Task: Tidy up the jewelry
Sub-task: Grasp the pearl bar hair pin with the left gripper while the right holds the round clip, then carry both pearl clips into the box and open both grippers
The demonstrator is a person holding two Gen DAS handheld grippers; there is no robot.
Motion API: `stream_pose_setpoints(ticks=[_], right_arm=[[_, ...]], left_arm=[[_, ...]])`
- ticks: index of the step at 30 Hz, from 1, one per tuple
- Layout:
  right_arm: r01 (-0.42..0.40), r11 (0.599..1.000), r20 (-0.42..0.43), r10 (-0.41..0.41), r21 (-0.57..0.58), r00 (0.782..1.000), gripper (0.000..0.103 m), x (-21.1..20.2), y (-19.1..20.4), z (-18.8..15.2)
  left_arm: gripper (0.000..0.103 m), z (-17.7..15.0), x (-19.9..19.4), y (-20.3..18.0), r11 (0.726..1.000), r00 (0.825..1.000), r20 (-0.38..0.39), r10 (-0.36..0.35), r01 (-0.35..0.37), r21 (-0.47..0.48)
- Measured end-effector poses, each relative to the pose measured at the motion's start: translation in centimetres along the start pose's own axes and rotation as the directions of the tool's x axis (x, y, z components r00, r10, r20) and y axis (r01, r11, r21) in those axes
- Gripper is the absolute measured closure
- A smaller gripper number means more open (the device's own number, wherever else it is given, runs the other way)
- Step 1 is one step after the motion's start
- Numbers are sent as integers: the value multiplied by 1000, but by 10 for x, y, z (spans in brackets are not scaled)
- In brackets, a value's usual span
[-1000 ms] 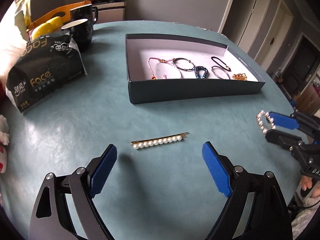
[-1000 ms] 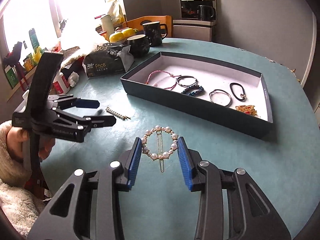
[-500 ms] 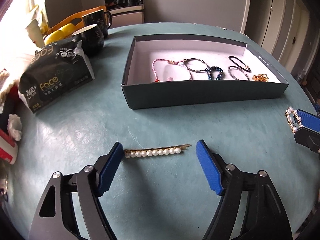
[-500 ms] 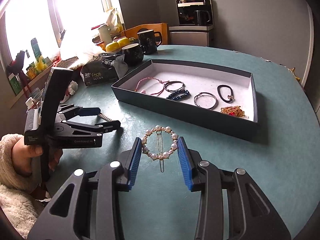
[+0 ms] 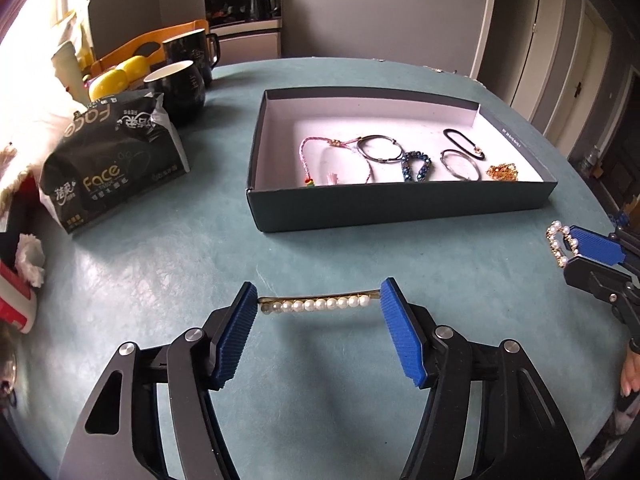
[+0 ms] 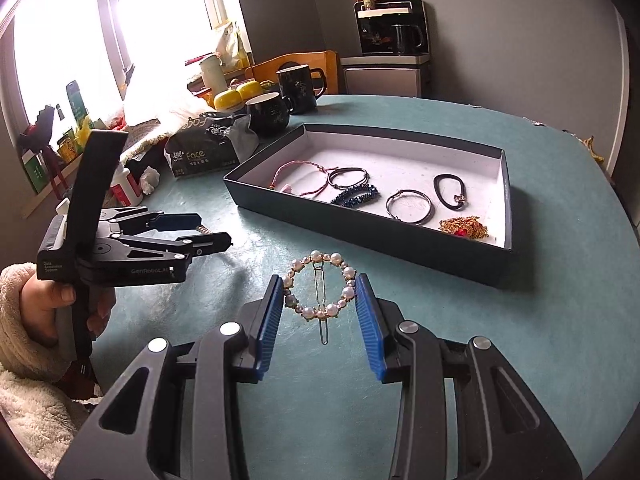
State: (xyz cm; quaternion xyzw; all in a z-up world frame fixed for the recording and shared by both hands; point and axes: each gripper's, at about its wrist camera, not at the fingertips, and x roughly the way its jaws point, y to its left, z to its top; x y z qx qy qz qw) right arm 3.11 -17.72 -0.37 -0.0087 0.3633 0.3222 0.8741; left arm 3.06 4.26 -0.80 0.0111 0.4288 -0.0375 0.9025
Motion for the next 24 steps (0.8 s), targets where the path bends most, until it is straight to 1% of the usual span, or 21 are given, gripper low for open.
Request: stream_pose_setpoints(ticks=[6,8,11,13,16,22,24], right_arm=[[10,1000,26,-10,2,1000,66,-8,-3,12],[28,1000,45,-28,3,999,66,-11,-8,20],[43,999,64,-45,25,997,66,-10,-19,36],[60,997,71,-64,52,995,66,-5,-31,47],[111,991,67,-116,75,991,66,8,-49,62],[204,972,22,-208,115,978,66,45,-81,79],[225,966,-1,-227,127,974,66,57,-90,81]], left_arm=[[37,15,-28,-11,997,996,66,-62,59,52],[37,27,-32,-16,994,993,88,-82,75,81],[37,48,-28,-23,987,988,104,-117,105,118],[37,62,-21,-26,984,984,108,-140,126,127],[37,85,-2,-29,976,978,88,-188,176,131],[37,128,42,-38,975,984,61,-168,157,156],[37,143,61,-35,978,987,33,-158,152,145]])
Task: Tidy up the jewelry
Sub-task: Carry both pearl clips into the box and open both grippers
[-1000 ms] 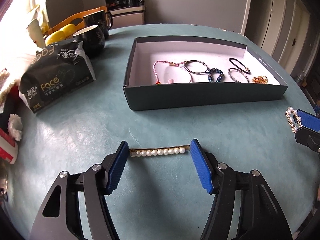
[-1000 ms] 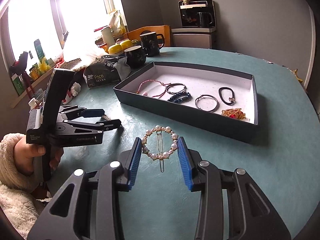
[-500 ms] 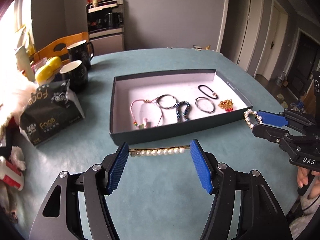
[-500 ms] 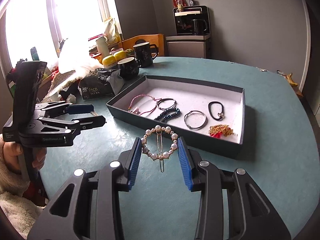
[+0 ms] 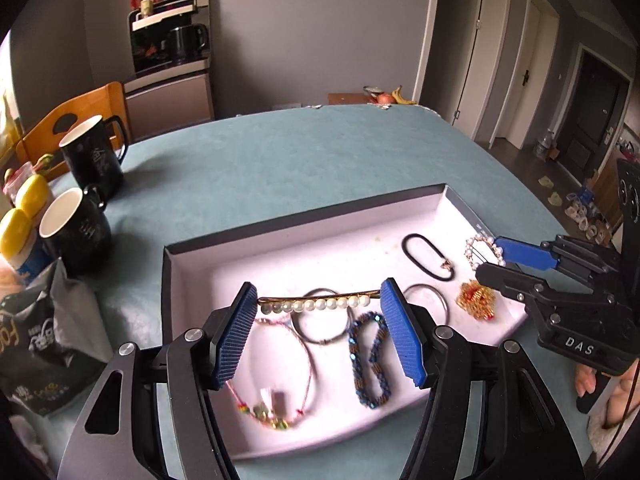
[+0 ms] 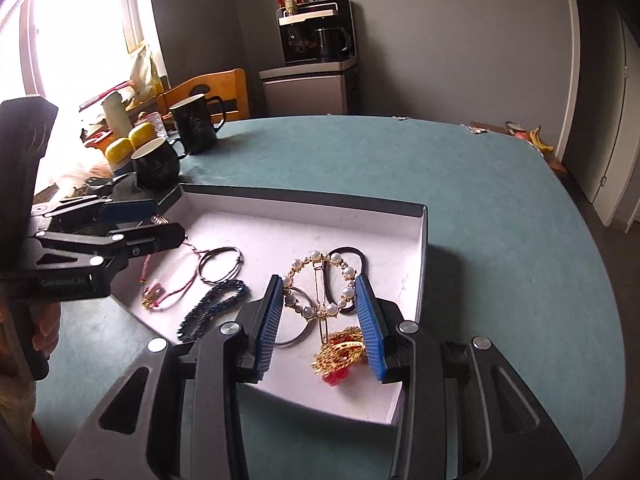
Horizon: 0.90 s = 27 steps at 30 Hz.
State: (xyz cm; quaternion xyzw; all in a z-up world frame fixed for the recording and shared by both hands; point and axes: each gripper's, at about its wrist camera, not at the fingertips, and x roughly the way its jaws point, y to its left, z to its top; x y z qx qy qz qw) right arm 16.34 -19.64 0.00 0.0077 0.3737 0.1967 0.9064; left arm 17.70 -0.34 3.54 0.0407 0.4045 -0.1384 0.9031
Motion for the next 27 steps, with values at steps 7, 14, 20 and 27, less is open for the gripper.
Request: stream_pose_setpoints(ticks=[7,14,20,27], right_arm=[[59,998,-62,-59,-1,996,66,32,-6,6],[80,996,-112,-83,-31,990,66,50,-3,3],[87,995,-120,-92,-47,989,66,52,-1,1],[56,998,-112,-59,-32,992,48,45,0,2]], left_arm=[[37,19,58,25,998,991,-131,12,-20,-60],[37,18,76,35,995,981,-189,51,-67,-77],[36,17,83,34,996,971,-232,52,-68,-64],[26,18,75,35,995,979,-193,72,-83,-50]])
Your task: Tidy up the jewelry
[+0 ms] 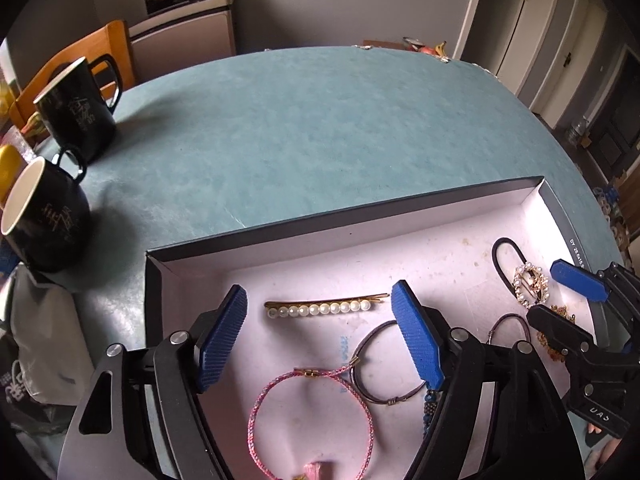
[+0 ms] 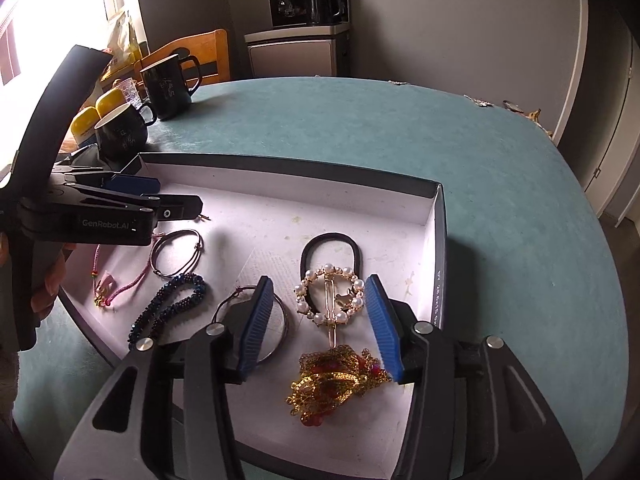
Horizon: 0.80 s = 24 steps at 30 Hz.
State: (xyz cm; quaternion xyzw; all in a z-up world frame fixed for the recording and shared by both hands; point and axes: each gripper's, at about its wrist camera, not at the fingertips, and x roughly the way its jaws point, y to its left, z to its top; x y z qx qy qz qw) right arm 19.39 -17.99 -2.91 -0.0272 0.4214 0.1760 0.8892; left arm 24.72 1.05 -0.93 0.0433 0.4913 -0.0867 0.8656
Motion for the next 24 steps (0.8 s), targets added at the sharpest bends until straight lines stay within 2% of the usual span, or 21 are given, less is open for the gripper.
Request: stream_pose_setpoints(ticks=[6,10,14,17,19,24], right_arm=[[-13,1000,11,13,-9,1000,47,-17,4,-7],[-15,1000,39,16,-25,999,40,-37,8,-16],[-16,1000,60,18,-25,998,39,-55,8,-24],[-20,1000,79,21,-18,997,29,-67,8,-28],[-18,1000,96,19,-15,995,20,-76,8,-31],[-18,1000,115,19,-10,993,12,-94,11,-40]], left_arm=[[25,-7,-26,-8,998,997,65,34,-37,44],[22,-15,-48,-15,996,991,123,48,-57,71],[19,-25,-69,-21,996,985,169,24,-37,79],[14,-32,-81,-22,996,981,195,18,-35,84],[13,-39,-92,-23,996,977,215,11,-30,83],[11,-62,-125,-20,996,961,275,-3,-22,86]])
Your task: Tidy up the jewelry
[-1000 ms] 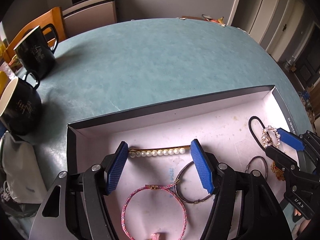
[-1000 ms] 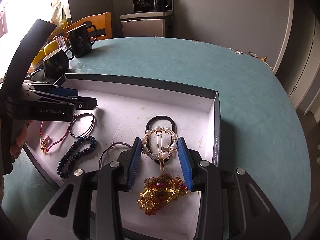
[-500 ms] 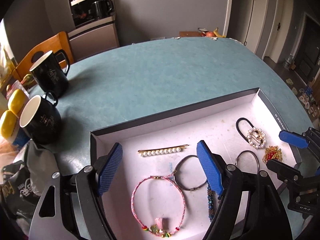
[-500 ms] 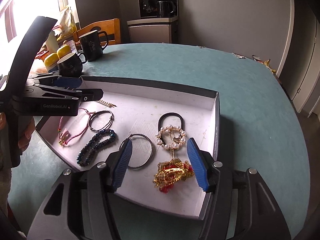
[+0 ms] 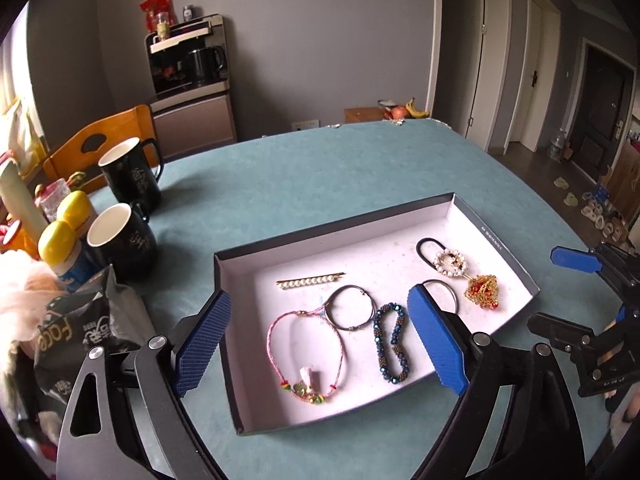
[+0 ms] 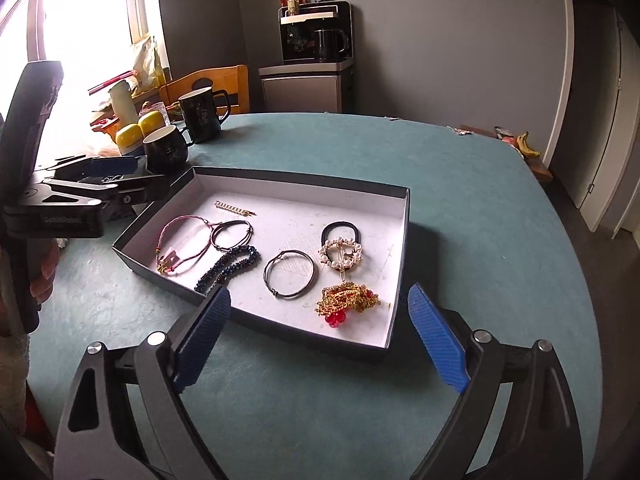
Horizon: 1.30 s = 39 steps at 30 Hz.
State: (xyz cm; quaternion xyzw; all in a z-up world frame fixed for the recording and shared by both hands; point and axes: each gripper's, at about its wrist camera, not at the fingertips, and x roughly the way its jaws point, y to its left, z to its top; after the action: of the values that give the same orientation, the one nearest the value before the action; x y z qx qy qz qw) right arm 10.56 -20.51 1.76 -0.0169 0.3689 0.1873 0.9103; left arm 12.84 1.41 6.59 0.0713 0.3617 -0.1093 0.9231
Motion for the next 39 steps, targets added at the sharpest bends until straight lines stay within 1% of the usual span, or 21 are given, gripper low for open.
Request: stream_pose_setpoints(ticks=[2,3,7,11,12,14,17,20,22,26,28,30,33,36,39], right_arm=[[1,1000,4,-1,2,1000,9,-7,0,-5],[3,1000,6,-3,8,1000,6,-11,0,-7],[13,999,0,-13,44,1000,5,-19,0,-19],[36,998,-7,-36,53,999,5,-23,4,-30],[47,998,-1,-47,53,999,5,-24,5,-32],[59,997,17,-60,52,998,5,-27,8,-37],[61,996,67,-65,61,996,5,-26,13,-43],[77,995,77,-81,62,994,5,-20,21,-45],[95,994,94,-100,54,991,5,-19,26,-47],[136,989,156,-143,55,977,5,-22,30,-50],[152,986,185,-162,69,969,5,-23,29,-51],[151,985,190,-164,83,968,5,-23,26,-49],[152,984,186,-166,89,968,5,-22,25,-49],[142,987,183,-154,78,971,5,-22,29,-50],[148,987,178,-157,58,972,5,-21,33,-50]], left_arm=[[10,-9,-17,1,1000,1000,26,17,-17,9],[9,-14,-25,2,1000,999,38,24,-24,14],[8,-40,-46,0,999,997,63,38,-39,21],[7,-68,-56,-3,998,996,69,52,-54,19],[7,-74,-57,-5,997,995,76,66,-68,23],[7,-86,-59,-11,995,991,99,92,-94,22],[7,-97,-55,-19,995,988,124,96,-99,19],[7,-101,-41,-29,995,991,99,94,-97,21],[7,-102,-35,-32,995,990,103,98,-99,6],[7,-102,-35,-37,990,977,156,144,-143,-15],[7,-101,-37,-34,989,972,181,148,-142,-44],[7,-101,-39,-34,988,967,205,152,-143,-58],[7,-102,-40,-39,983,957,225,182,-179,-35],[7,-103,-42,-42,982,953,238,189,-189,-24],[7,-102,-40,-40,982,955,229,189,-187,-30]])
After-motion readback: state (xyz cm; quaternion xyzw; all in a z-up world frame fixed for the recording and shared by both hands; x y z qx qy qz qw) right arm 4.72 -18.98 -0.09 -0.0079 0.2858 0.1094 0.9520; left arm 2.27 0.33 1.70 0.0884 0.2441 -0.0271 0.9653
